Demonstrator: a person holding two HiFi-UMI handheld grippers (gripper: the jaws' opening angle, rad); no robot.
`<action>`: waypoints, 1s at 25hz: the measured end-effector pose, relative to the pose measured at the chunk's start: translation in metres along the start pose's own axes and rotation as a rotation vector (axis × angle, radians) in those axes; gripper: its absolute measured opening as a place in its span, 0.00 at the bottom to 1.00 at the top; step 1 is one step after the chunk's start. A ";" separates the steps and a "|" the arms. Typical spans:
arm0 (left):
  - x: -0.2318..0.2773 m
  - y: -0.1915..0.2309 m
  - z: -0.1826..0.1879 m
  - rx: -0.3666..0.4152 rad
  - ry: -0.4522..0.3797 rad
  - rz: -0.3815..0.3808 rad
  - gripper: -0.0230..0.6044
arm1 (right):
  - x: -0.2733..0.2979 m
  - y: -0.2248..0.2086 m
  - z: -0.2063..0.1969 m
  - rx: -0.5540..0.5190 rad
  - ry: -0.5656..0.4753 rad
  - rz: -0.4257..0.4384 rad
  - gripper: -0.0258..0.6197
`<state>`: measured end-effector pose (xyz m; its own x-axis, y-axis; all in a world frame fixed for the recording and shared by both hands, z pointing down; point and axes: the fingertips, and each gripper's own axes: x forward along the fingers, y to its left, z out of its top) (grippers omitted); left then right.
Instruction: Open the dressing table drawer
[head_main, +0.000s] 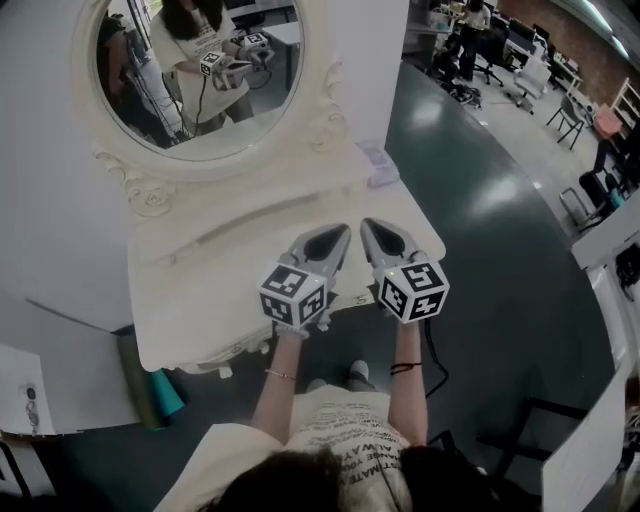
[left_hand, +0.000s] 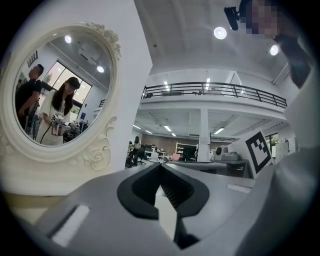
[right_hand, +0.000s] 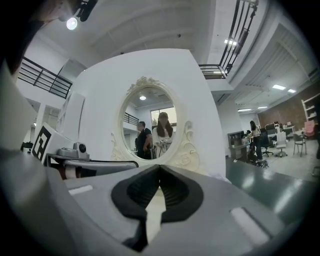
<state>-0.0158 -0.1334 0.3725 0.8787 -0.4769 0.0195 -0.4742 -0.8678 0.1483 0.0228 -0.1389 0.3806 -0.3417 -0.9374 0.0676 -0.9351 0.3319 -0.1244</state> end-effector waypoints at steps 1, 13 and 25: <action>0.006 0.002 -0.001 -0.003 0.000 0.011 0.03 | 0.004 -0.006 0.000 -0.001 0.004 0.011 0.04; 0.054 0.023 -0.004 -0.015 -0.013 0.136 0.03 | 0.037 -0.050 0.001 -0.011 0.030 0.138 0.04; 0.061 0.053 -0.020 -0.042 0.013 0.224 0.03 | 0.072 -0.055 -0.012 -0.006 0.066 0.214 0.04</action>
<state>0.0137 -0.2055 0.4017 0.7523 -0.6552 0.0690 -0.6554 -0.7336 0.1796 0.0483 -0.2227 0.4046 -0.5374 -0.8368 0.1046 -0.8412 0.5230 -0.1373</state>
